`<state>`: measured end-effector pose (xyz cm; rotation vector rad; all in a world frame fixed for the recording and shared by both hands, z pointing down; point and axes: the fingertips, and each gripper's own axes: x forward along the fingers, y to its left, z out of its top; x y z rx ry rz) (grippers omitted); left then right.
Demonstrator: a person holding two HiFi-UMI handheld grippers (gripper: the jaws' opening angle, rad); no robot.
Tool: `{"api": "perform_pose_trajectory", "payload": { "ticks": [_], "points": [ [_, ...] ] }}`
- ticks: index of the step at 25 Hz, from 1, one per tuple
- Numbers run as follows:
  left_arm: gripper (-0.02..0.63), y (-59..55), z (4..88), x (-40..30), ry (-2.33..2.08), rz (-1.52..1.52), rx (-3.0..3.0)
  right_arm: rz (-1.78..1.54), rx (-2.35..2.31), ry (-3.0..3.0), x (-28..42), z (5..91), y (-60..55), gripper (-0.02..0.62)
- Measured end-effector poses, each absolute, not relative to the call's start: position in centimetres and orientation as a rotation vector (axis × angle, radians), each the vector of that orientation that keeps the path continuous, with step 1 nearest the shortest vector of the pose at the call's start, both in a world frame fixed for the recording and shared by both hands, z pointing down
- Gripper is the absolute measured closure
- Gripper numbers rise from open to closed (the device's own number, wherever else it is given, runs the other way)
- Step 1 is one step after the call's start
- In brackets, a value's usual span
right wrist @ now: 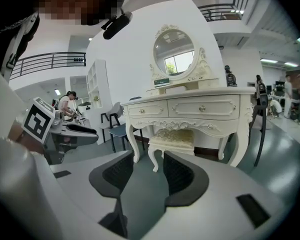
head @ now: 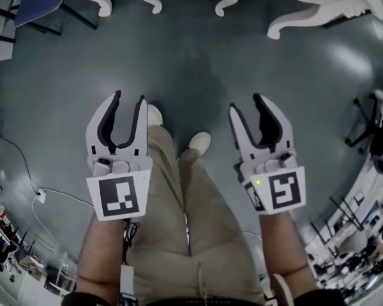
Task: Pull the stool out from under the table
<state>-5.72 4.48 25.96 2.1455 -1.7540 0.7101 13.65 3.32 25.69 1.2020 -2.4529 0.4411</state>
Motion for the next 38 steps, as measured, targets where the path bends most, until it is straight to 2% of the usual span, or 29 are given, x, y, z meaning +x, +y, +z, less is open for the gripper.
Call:
{"api": "perform_pose_trajectory", "payload": {
  "ticks": [12, 27, 38],
  "points": [
    [0.453, -1.3, 25.8, -7.1, -1.711, 0.673, 2.226, 0.552, 1.268, -2.430, 10.2, 25.3, 1.0, 0.422],
    [0.453, -7.3, 25.8, -10.3, -1.626, 0.730, 2.293, 0.487, 1.320, -2.406, 7.2, 25.4, -5.1, 0.421],
    [0.453, -11.9, 27.8, -13.9, -1.545, 0.792, 2.319, 0.515, 1.343, -2.419, 1.7, 24.6, -10.0, 0.413]
  ]
}}
